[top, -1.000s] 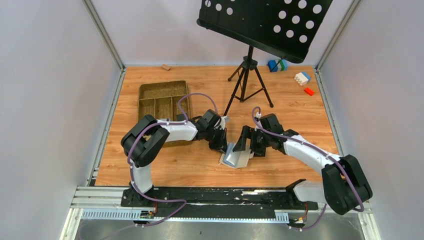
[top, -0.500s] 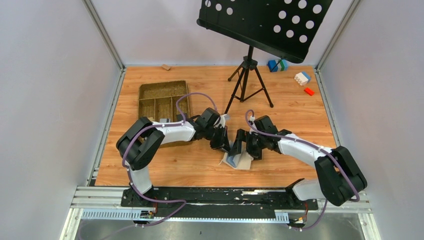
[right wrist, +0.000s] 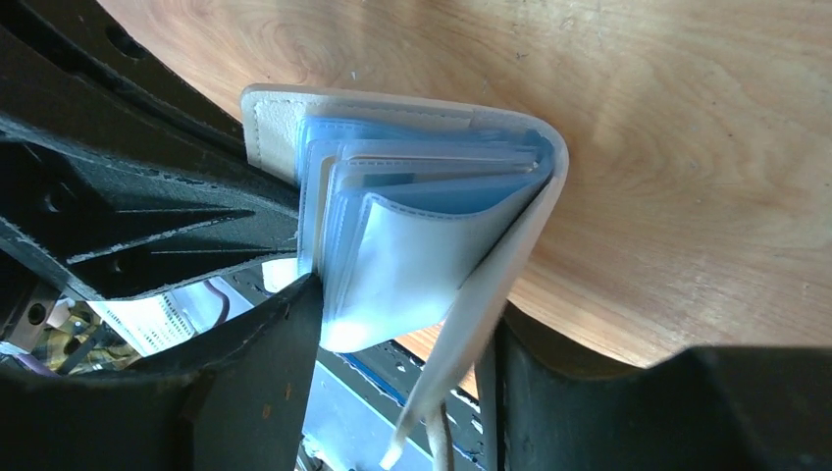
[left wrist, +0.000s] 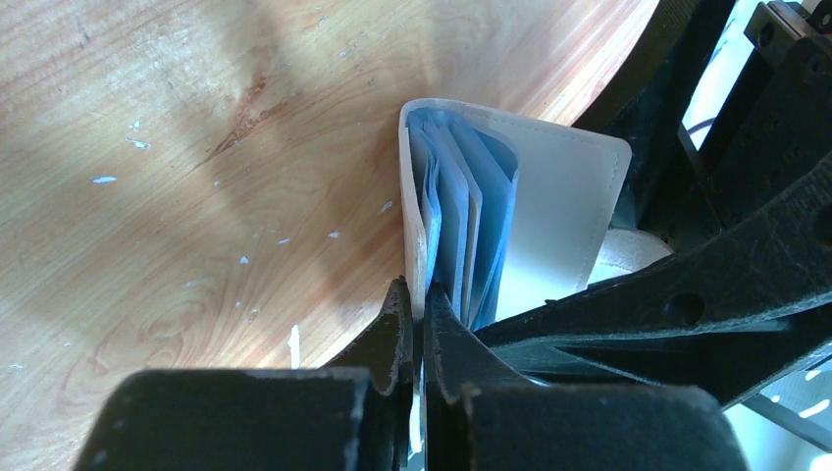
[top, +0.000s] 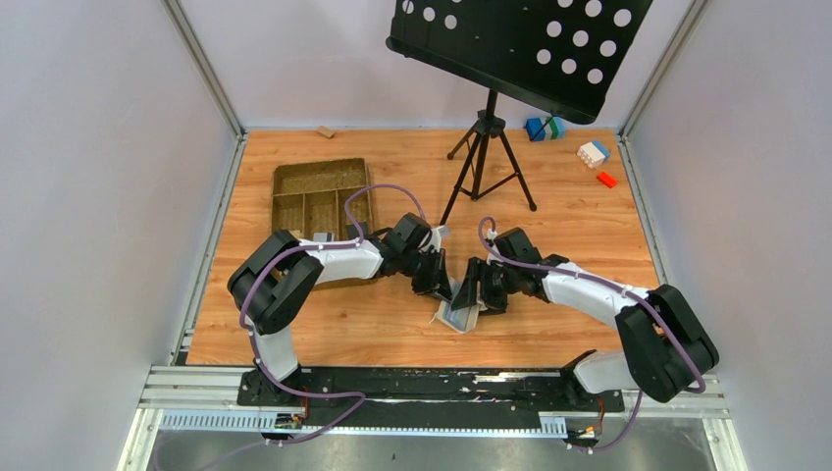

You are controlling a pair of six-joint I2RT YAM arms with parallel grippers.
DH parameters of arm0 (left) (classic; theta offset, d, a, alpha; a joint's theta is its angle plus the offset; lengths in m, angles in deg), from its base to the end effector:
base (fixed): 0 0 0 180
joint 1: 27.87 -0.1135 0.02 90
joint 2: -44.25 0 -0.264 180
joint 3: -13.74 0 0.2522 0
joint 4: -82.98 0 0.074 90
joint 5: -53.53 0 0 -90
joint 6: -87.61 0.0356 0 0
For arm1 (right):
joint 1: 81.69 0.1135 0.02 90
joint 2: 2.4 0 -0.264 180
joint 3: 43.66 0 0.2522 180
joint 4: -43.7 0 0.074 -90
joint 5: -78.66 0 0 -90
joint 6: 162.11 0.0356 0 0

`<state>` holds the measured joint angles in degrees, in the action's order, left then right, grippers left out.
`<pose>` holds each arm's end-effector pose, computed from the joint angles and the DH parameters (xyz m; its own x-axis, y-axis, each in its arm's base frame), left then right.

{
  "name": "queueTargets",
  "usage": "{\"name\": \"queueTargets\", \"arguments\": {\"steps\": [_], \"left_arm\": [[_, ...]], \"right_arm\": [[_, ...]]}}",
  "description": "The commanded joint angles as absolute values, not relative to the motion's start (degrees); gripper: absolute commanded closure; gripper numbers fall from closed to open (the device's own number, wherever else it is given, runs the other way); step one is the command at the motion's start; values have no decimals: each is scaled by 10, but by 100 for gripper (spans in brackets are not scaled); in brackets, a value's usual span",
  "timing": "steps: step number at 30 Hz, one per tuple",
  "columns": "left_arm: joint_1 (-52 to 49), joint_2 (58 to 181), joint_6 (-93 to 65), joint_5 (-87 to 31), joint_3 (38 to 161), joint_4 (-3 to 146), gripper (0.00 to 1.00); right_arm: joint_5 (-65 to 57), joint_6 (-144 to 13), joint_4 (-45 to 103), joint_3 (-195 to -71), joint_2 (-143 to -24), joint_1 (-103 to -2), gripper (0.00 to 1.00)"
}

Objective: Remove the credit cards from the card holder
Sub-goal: Remove the credit card from the card holder.

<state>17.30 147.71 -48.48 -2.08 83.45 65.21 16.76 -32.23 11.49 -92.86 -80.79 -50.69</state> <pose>0.2363 -0.2663 0.1492 -0.9829 0.1455 -0.1130 0.1801 0.6306 -0.7549 0.1949 0.1367 0.1566 -0.9927 0.0634 -0.1022 -0.0144 0.7811 0.6243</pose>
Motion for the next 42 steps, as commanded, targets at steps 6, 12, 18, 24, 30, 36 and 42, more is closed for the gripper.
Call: {"name": "queueTargets", "arguments": {"steps": [6,12,18,24,30,36,42], "left_arm": [[177,1433,-459,-28,848,627,100],[177,1430,-454,-30,844,623,100],[177,1426,-453,-25,852,622,100],[177,1430,-453,-19,853,624,100],[177,1428,-455,-14,854,630,100],[177,1424,-455,-7,847,640,100],[177,1421,-462,6,843,661,100]], "right_arm": [[73,-321,23,-953,-797,-507,42],[67,-308,18,-940,-771,-508,39],[77,-311,28,-942,-747,-513,26],[124,-298,91,-937,-741,-512,14],[128,-301,96,-965,-786,-511,16],[123,-301,88,-982,-816,-511,18],[130,-289,106,-975,-813,-508,16]]}}
